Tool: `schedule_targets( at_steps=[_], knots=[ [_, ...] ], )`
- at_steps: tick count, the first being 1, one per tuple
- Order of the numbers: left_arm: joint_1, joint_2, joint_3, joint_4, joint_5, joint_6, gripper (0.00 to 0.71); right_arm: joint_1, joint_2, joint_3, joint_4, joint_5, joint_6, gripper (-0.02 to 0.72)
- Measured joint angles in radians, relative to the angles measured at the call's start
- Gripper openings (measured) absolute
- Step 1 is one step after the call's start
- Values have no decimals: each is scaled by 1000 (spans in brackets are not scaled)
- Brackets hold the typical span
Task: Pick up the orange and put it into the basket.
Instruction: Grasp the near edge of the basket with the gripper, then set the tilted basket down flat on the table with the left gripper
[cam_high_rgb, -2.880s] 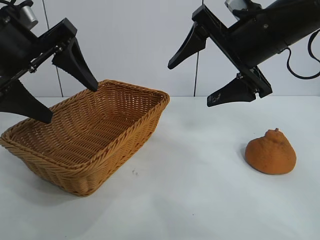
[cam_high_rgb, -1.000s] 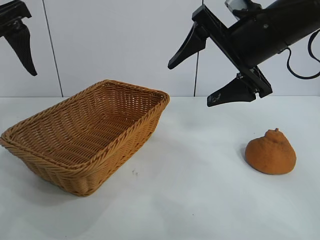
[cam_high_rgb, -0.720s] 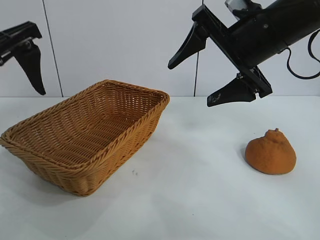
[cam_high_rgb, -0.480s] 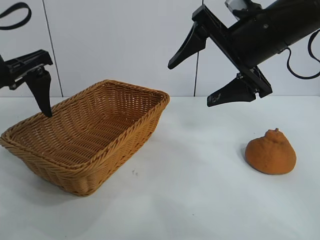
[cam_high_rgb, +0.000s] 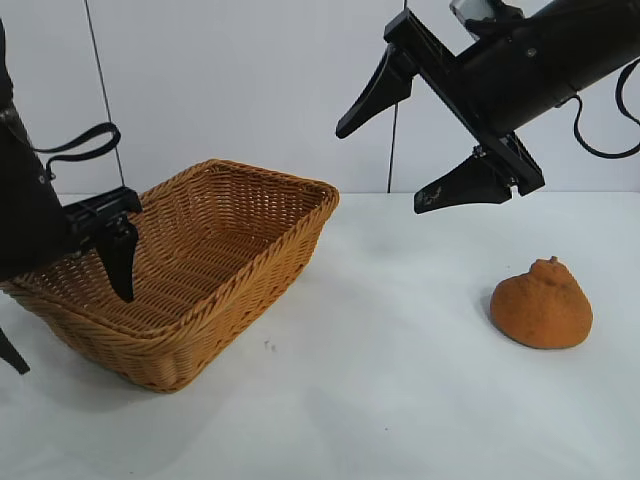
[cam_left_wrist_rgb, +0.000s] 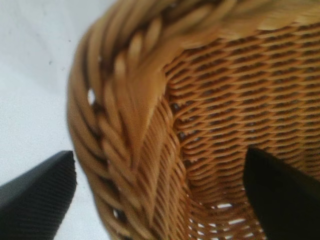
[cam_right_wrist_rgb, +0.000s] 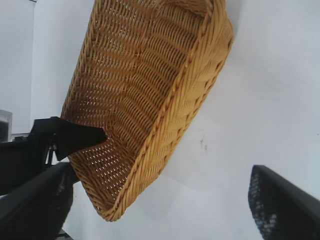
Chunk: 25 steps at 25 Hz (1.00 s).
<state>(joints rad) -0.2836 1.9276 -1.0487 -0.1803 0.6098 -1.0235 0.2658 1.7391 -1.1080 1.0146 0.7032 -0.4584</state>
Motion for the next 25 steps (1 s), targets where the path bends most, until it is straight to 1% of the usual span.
schedule_targets(
  at_steps=[3,5,7,10,12,13,18,20,22,25],
  knots=[
    [0,1,0,-8,-17,1,624,0,0,0,0,0,0,652],
    [0,1,0,-9,-17,1,557,0,0,0,0,0,0,652],
    [0,1,0,-16,-15,1,450,0,0,0,0,0,0,652],
    [0,1,0,-46,8,1,221,0,0,0,0,0,0,652],
    [1,0,-2,-78,-2,-12,121,0,0,0,0,0,0,652],
    [2,-2,-7,-83,-5,-11,91,0,0,0,0,0,0,652],
    [10,-38,-7,-90,10,20,90,0,0,0,0,0,0,652],
    [28,-50,-12,-95,27,64,89,0,0,0,-1,-1,0,652],
    [50,-56,-26,-131,38,150,88,0,0,0,-1,0,0,652],
    [91,-58,-60,-224,58,325,88,0,0,0,-1,0,0,652]
  ],
)
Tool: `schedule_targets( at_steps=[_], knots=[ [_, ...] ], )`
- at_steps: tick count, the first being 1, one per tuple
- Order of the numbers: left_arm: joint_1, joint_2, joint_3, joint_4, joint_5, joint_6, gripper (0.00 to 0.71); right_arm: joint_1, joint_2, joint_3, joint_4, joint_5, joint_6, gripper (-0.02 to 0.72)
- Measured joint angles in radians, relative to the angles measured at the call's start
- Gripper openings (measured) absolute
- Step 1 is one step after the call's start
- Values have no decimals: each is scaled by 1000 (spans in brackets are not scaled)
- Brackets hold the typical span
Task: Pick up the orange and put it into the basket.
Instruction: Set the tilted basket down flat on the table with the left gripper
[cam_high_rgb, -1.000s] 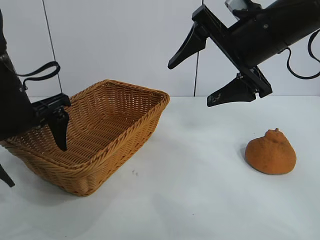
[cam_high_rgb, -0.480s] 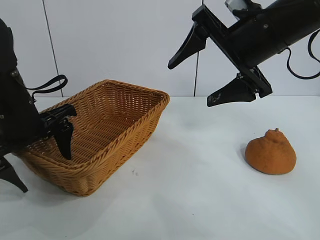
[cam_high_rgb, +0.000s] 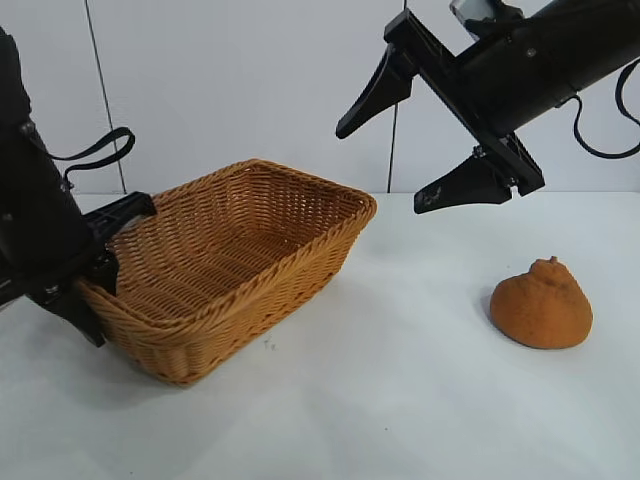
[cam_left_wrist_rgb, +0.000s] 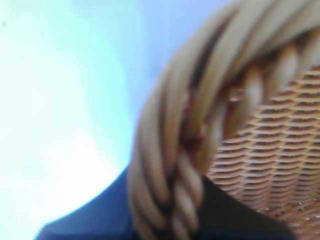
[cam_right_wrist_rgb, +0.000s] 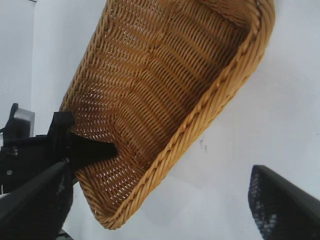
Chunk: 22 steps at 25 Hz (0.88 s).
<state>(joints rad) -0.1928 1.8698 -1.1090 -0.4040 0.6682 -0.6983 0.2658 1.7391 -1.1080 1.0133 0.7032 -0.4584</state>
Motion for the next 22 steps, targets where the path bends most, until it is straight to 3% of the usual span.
schedule_targets(
  at_steps=[8,17,22],
  knots=[
    [26,0,-97,-50,49,218,88,0,0,0,0,0,0,652],
    [28,7,-215,88,171,303,88,0,0,0,0,1,0,652],
    [33,97,-350,97,274,388,88,0,0,0,-14,10,1,652]
  ],
)
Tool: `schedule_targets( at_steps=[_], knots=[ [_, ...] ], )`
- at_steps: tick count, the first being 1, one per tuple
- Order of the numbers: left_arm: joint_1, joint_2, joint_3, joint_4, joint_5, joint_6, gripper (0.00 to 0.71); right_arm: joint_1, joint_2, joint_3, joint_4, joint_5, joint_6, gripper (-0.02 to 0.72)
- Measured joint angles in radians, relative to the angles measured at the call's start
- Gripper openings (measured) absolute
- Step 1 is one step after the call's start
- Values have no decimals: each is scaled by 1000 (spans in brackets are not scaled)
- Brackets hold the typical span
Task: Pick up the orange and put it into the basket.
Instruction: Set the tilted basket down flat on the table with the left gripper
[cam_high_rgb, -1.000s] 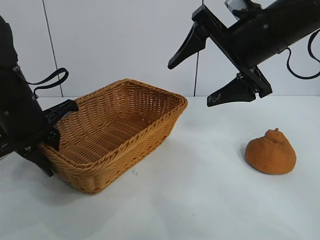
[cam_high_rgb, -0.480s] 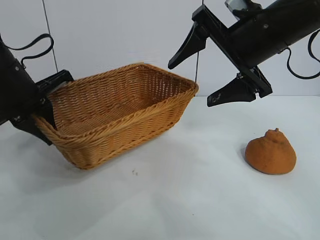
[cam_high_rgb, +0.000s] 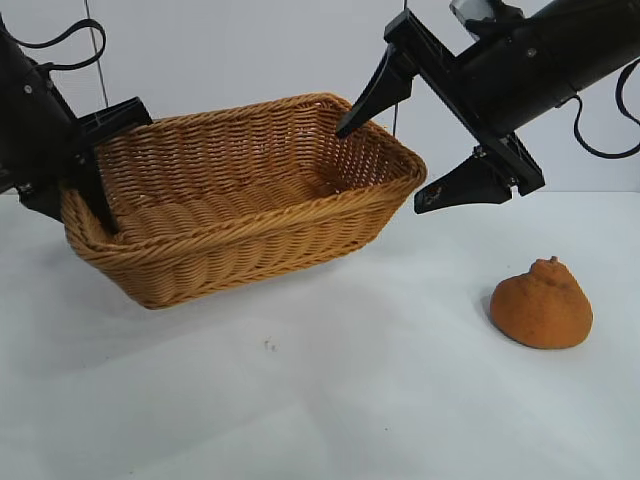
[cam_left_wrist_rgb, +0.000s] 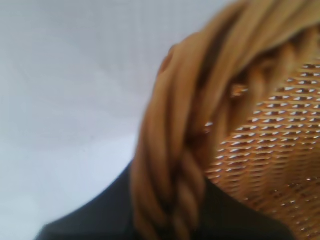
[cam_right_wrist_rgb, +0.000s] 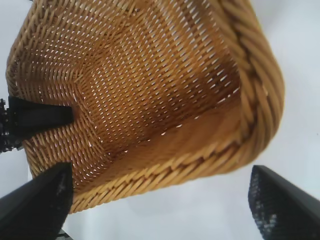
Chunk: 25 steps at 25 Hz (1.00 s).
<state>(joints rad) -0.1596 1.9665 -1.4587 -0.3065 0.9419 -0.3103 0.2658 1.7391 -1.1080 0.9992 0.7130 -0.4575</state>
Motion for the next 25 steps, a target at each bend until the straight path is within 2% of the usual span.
schedule_targets(
  at_steps=[6,14,23,25],
  knots=[
    [7,104,-126,-4,87,102,94,0,0,1,-17,18,4,652],
    [7,129,-133,-1,7,98,89,0,0,1,-17,9,4,652],
    [14,173,-133,-3,0,98,89,0,2,1,-11,8,4,652],
    [16,174,-132,30,7,109,87,0,2,0,4,4,3,652]
  ],
)
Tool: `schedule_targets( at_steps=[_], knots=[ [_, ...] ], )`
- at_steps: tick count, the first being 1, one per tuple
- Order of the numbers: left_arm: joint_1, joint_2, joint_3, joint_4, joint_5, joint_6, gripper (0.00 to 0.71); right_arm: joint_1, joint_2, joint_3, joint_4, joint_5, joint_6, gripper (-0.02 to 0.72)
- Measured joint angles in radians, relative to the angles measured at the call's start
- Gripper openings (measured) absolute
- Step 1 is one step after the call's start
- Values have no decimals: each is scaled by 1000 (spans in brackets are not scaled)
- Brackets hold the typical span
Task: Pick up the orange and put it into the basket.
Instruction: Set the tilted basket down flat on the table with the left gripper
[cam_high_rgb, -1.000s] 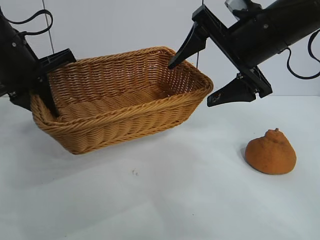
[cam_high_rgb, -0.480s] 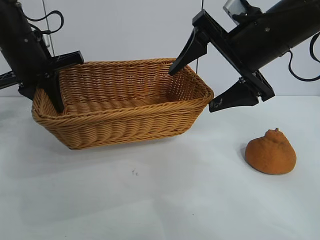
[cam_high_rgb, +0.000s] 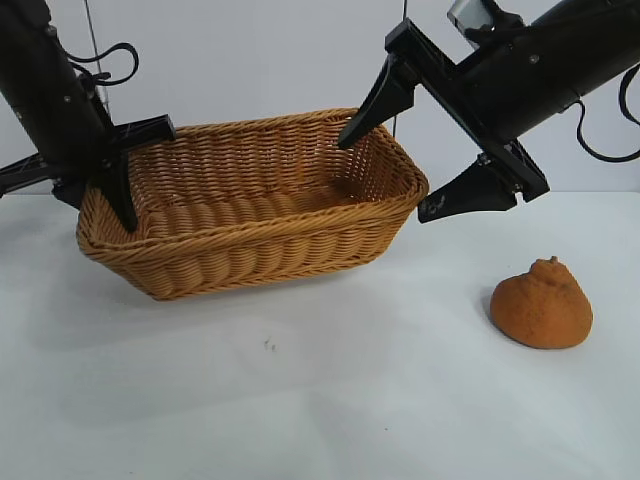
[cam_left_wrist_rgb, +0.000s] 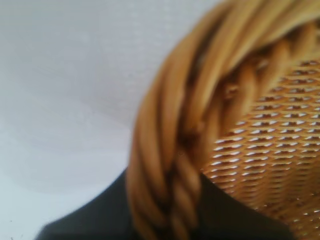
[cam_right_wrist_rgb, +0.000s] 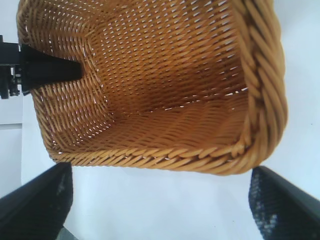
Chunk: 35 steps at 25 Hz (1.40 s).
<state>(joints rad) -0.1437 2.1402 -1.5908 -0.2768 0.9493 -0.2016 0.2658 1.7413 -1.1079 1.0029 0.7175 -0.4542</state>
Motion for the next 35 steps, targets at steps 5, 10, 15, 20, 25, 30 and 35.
schedule_targets(
  at_steps=[5,10,15,20,25,30,35],
  knots=[
    [20,2,0,2,-4,-25,87,0,0,0,5,1,0,652],
    [31,2,0,-42,28,71,87,0,0,0,6,1,0,652],
    [30,2,0,-60,112,159,87,0,0,0,6,0,0,652],
    [15,2,0,-66,127,191,87,0,0,0,6,0,0,652],
    [7,2,0,-86,92,196,87,0,0,0,6,0,0,652],
    [8,12,0,-84,69,202,87,0,0,0,6,0,0,652],
    [8,65,0,-88,68,196,87,0,0,0,6,-1,0,652]
  ],
)
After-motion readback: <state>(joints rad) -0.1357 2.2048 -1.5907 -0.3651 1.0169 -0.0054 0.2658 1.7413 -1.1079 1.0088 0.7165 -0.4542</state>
